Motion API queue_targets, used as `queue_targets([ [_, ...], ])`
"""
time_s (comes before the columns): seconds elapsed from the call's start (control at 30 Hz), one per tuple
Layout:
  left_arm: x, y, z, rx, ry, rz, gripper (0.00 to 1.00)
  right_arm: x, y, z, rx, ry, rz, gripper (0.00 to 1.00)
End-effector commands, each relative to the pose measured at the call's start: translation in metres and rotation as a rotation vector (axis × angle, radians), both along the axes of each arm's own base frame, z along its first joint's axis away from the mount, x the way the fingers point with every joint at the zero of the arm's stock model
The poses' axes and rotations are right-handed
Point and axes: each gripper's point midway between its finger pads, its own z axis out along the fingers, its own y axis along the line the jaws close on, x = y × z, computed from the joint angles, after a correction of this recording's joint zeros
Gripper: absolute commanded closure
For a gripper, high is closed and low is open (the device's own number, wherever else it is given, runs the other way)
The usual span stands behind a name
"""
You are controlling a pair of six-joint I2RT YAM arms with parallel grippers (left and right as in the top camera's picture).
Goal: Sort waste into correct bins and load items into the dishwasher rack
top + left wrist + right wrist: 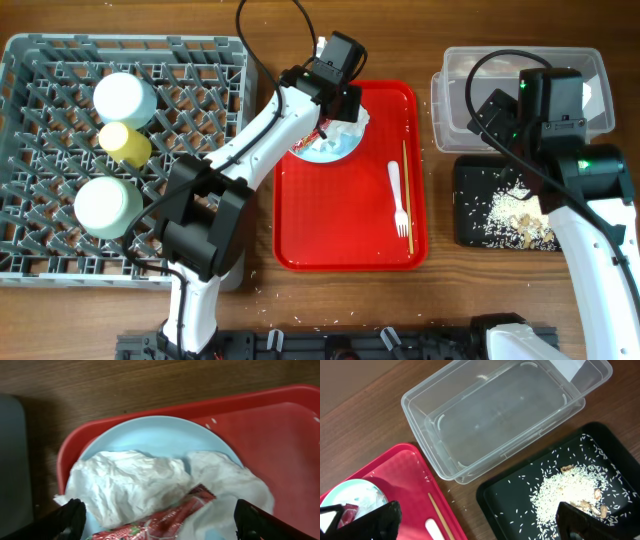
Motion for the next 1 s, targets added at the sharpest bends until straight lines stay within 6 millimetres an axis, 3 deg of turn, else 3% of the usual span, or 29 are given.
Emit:
queue_targets([
  [0.0,-0.004,-0.012,0.003,-0.062,0.023,-0.038,0.0,0.001,-0.004,0.0,-0.015,0.002,-0.01,0.0],
  [0.07,-0.002,-0.008,0.02,-0.078,-0.004,-0.03,0.0,0.001,-0.004,0.0,-0.015,0.002,-0.01,0.0],
  [0.1,0.0,-0.004,0.038,-0.094,-0.032,-0.023,0.0,0.001,-0.004,0.0,-0.015,0.002,-0.01,0.0],
  [0.13,0.002,0.005,0.081,-0.134,-0.102,-0.008,0.0,0.001,-0.004,0.0,-0.015,0.002,-0.01,0.0],
  [0.17,0.002,0.012,0.102,-0.154,-0.14,0.001,0.0,0.001,-0.004,0.0,-0.015,0.002,-0.01,0.0],
  [0.2,0.0,0.027,0.138,-0.185,-0.201,0.023,0.0,0.001,-0.004,0.0,-0.015,0.002,-0.01,0.0],
  [0.27,-0.006,0.063,0.182,-0.211,-0.27,0.081,0.0,0.001,-0.004,0.0,-0.015,0.002,-0.01,0.0],
  [0.33,-0.016,0.134,0.214,-0.203,-0.301,0.213,0.0,0.001,-0.004,0.0,-0.016,0.002,-0.01,0.01],
  [0.4,-0.023,0.187,0.216,-0.18,-0.279,0.332,0.0,0.001,-0.004,0.0,-0.016,0.002,-0.01,0.0],
  [0.43,-0.028,0.228,0.211,-0.183,-0.251,0.459,0.0,0.001,-0.004,0.0,-0.015,0.002,-0.01,0.0],
  [0.53,-0.04,0.299,0.202,-0.196,-0.222,0.687,0.0,0.001,-0.004,0.0,-0.015,0.002,-0.01,0.0],
  [0.57,-0.05,0.336,0.199,-0.224,-0.216,0.834,0.0,0.003,-0.003,0.002,-0.015,-0.007,-0.01,0.0],
  [0.6,-0.054,0.349,0.198,-0.229,-0.217,0.878,0.0,0.003,-0.003,0.002,-0.015,-0.007,-0.01,0.0],
  [0.7,-0.062,0.36,0.194,-0.258,-0.185,0.903,0.0,0.004,-0.001,0.002,-0.003,-0.012,-0.004,0.0],
  [0.83,-0.071,0.355,0.186,-0.257,-0.131,0.902,0.0,0.003,0.061,-0.003,0.289,0.012,0.216,0.0],
  [0.97,-0.071,0.355,0.186,-0.256,-0.13,0.902,0.0,0.001,0.095,0.004,0.511,0.01,0.259,0.0],
])
